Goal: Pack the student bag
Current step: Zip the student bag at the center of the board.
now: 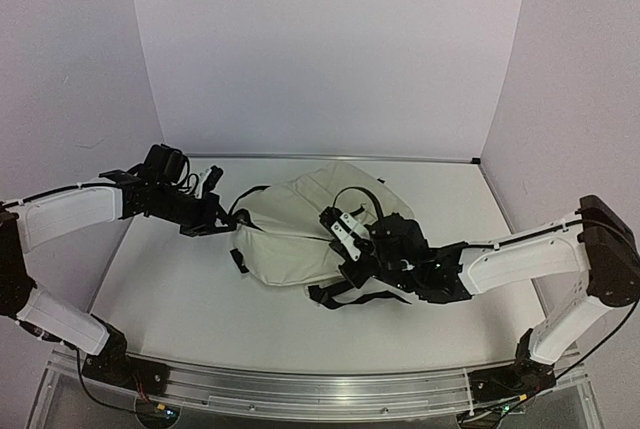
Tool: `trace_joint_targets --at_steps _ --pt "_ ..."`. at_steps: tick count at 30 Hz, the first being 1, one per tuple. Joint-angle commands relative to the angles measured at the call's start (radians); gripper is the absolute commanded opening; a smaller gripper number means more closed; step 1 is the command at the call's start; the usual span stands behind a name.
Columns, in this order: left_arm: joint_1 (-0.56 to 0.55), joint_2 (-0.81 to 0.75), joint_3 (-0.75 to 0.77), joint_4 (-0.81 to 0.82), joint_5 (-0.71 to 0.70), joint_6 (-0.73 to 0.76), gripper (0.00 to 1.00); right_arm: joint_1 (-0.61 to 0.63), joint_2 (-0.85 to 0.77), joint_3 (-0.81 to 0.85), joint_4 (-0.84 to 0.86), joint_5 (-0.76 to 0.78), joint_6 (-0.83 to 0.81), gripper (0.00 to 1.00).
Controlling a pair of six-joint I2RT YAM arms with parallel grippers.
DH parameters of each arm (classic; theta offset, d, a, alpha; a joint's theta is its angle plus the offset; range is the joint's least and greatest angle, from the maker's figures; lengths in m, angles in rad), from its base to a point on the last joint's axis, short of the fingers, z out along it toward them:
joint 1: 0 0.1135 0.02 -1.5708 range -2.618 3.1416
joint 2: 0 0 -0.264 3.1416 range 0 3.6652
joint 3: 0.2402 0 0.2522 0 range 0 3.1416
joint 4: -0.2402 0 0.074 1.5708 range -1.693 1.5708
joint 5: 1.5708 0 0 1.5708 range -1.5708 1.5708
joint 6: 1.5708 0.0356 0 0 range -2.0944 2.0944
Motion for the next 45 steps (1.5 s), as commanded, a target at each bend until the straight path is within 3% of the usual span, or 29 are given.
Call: trace_joint_targets --at_steps 1,6,11,18,25,31,33,36,40,43,45 --pt "0.048 -0.016 0.012 0.158 0.130 0.013 0.00 -0.011 -0.050 0.108 -0.087 0.010 0.059 0.00" --pt "0.044 -0.067 -0.071 0.219 0.195 -0.014 0.00 0.035 0.019 0.209 -0.068 -0.020 0.045 0.24" --pt "0.040 -0.095 -0.120 0.235 0.198 -0.027 0.00 0.047 0.119 0.329 -0.061 -0.082 0.031 0.53" --pt "0.036 -0.097 -0.149 0.270 0.205 -0.044 0.00 0.077 0.281 0.481 -0.077 -0.128 -0.006 0.66" --pt "0.034 -0.092 -0.166 0.291 0.210 -0.052 0.00 0.092 0.423 0.588 -0.111 -0.127 -0.030 0.69" --pt "0.034 -0.095 -0.164 0.282 0.198 -0.054 0.00 0.102 0.493 0.640 -0.121 -0.033 -0.057 0.67" --pt "0.034 -0.095 -0.161 0.278 0.192 -0.054 0.00 0.109 0.523 0.672 -0.135 0.047 -0.070 0.59" --pt "0.034 -0.098 -0.151 0.256 0.152 -0.054 0.00 0.114 0.536 0.694 -0.147 0.103 -0.080 0.37" --pt "0.036 -0.123 -0.145 0.242 0.070 -0.074 0.00 0.118 0.478 0.654 -0.147 0.068 -0.064 0.26" --pt "0.038 -0.140 -0.137 0.230 0.023 -0.081 0.00 0.121 0.406 0.586 -0.149 0.046 -0.037 0.08" --pt "0.042 -0.139 -0.125 0.221 0.004 -0.083 0.00 0.121 0.353 0.535 -0.153 0.023 -0.013 0.01"
